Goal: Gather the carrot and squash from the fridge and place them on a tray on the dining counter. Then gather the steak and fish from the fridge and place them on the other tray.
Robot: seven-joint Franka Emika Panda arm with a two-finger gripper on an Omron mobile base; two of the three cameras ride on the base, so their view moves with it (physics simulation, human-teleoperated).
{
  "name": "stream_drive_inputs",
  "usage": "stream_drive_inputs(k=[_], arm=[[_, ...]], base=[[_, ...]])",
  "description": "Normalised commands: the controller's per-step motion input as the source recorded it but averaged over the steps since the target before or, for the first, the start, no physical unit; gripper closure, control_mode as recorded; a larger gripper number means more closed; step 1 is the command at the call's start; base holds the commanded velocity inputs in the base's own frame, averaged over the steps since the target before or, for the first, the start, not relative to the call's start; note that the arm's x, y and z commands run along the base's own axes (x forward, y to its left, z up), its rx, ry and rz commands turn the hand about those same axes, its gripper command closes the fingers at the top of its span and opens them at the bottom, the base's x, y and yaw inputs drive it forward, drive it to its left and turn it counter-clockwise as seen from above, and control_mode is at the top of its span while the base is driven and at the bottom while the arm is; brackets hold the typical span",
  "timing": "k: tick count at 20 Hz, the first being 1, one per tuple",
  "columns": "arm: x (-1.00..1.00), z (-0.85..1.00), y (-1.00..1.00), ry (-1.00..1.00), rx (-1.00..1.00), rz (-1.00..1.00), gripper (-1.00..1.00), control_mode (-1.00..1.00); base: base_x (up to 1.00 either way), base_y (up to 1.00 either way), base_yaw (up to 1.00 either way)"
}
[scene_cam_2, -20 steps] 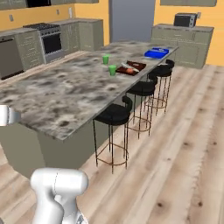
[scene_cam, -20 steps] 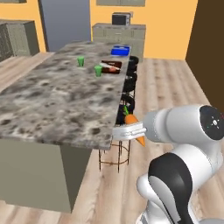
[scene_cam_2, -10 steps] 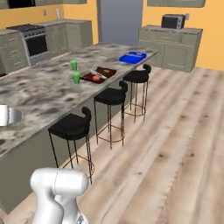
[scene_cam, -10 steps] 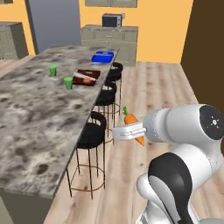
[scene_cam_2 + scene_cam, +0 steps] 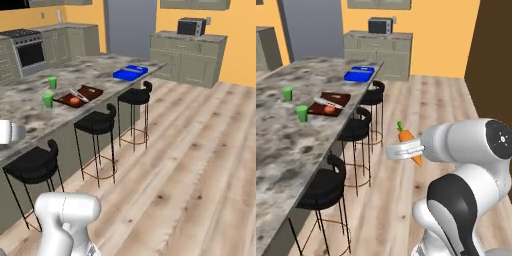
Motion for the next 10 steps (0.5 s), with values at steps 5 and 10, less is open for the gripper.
stream_drive_inputs(k=[5,10], arm=[[0.00,0.00,0.00,0.00,0.00,0.00,1.00,1.00],[0.00,0.00,0.00,0.00,0.00,0.00,1.00,1.00]], base=[[1.00,-0.53,0.11],[1.00,-0.29,0.24]])
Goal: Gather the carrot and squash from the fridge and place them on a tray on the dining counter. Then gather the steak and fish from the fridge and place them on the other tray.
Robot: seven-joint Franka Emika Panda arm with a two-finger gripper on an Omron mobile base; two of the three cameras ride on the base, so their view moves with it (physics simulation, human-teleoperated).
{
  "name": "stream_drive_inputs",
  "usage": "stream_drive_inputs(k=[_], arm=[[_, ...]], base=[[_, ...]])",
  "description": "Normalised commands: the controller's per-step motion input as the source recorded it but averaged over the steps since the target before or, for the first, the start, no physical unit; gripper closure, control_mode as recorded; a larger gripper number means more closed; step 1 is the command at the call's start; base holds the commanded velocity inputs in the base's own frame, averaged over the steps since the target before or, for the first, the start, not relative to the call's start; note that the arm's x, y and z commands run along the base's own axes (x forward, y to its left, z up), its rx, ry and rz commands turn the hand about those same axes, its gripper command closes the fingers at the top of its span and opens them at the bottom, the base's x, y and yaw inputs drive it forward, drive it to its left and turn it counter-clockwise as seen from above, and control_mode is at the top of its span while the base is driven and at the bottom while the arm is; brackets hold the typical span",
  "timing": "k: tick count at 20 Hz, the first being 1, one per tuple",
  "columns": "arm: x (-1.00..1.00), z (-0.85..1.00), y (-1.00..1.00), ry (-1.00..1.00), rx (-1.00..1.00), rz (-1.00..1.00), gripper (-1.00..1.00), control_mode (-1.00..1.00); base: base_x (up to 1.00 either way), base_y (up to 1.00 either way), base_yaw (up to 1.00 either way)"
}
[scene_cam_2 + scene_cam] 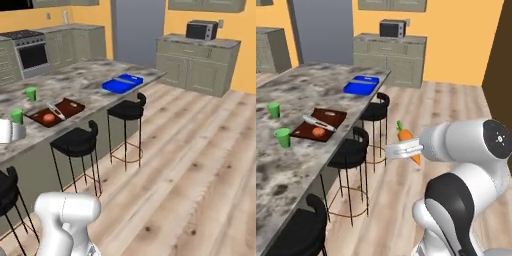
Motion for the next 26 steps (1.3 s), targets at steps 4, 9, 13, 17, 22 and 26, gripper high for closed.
stream_drive_inputs(k=[4,9,13,17,22,26], arm=[[0.00,0.00,0.00,0.00,0.00,0.00,1.00,1.00],[0.00,0.00,0.00,0.00,0.00,0.00,1.00,1.00],[0.00,0.00,0.00,0.00,0.00,0.00,1.00,1.00],[0.00,0.00,0.00,0.00,0.00,0.00,1.00,1.00],[0.00,0.00,0.00,0.00,0.00,0.00,1.00,1.00],[0.00,0.00,0.00,0.00,0.00,0.00,1.00,1.00]], base=[[0.93,-0.21,0.36],[0.57,-0.25,0.44],[0.48,-0.16,0.49],[0.46,-0.21,0.49],[0.31,-0.33,0.47],[0.21,-0.44,0.45]])
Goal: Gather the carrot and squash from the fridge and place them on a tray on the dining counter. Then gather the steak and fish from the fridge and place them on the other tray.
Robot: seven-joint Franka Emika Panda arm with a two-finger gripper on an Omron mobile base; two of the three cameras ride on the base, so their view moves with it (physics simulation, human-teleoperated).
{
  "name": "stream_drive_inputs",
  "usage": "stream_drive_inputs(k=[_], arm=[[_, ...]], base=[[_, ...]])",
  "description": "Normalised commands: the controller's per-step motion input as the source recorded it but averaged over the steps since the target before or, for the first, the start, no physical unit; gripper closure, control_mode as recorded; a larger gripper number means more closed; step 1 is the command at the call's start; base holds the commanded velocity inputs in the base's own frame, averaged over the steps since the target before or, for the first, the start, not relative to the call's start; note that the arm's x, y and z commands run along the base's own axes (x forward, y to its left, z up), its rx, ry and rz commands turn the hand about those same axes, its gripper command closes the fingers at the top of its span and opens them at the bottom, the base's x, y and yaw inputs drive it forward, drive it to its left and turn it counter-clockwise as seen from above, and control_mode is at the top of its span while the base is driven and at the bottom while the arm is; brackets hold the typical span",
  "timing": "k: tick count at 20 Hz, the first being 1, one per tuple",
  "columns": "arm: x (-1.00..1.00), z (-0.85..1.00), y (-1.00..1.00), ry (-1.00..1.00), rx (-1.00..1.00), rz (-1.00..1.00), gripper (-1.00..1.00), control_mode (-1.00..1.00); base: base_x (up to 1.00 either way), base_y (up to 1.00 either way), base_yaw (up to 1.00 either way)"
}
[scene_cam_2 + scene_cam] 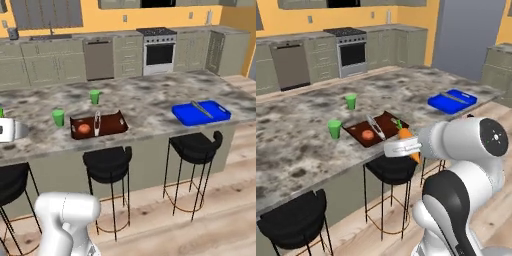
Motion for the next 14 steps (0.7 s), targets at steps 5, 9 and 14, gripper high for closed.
stream_drive_inputs(k=[5,9,14], arm=[[0.00,0.00,0.00,0.00,0.00,0.00,1.00,1.00],[0.00,0.00,0.00,0.00,0.00,0.00,1.00,1.00],[0.00,0.00,0.00,0.00,0.00,0.00,1.00,1.00]], base=[[0.27,-0.65,0.37],[0.22,-0.85,0.28],[0.45,-0.68,0.31]])
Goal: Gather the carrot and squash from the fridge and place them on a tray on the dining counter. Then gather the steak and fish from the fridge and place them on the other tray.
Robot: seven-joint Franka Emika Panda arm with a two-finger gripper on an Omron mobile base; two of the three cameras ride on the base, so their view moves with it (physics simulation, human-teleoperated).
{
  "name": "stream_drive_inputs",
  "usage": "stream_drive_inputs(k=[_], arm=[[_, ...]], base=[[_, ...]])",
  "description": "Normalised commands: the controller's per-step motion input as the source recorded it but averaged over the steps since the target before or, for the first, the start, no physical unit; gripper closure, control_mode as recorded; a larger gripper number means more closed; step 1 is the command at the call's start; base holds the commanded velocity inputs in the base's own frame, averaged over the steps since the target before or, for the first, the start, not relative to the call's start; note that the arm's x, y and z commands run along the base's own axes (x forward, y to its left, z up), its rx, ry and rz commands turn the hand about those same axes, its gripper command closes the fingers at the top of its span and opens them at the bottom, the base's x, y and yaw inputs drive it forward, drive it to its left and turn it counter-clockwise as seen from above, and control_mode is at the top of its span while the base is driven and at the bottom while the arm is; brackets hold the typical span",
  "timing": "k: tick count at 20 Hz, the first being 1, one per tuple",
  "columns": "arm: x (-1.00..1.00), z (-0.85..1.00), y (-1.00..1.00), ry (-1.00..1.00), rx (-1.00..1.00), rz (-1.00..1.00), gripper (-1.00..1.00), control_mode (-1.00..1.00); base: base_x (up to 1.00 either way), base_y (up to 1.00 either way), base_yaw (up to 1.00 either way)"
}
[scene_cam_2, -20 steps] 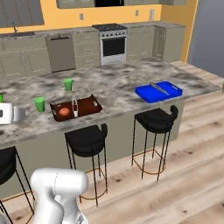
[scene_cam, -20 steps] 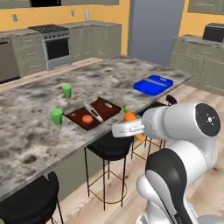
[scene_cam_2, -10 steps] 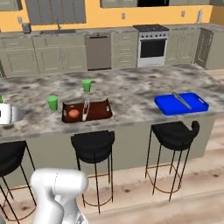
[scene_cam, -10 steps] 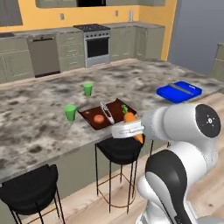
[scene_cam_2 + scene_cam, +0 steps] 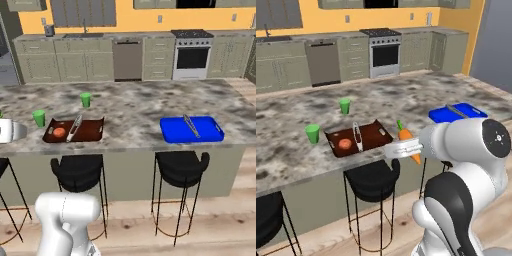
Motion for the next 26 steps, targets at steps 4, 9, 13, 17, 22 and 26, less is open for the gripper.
stream_drive_inputs(k=[4,9,13,17,22,26], arm=[[0.00,0.00,0.00,0.00,0.00,0.00,1.00,1.00],[0.00,0.00,0.00,0.00,0.00,0.00,1.00,1.00],[0.00,0.00,0.00,0.00,0.00,0.00,1.00,1.00],[0.00,0.00,0.00,0.00,0.00,0.00,1.00,1.00],[0.00,0.00,0.00,0.00,0.00,0.00,1.00,1.00],[0.50,0.00,-0.32,0.18,0.04,0.04,1.00,-1.00]], base=[[0.50,-0.55,0.37],[0.78,-0.11,0.21],[0.84,0.21,0.04],[0.78,0.17,0.06],[0.56,0.00,0.06],[0.13,-0.01,0.01]])
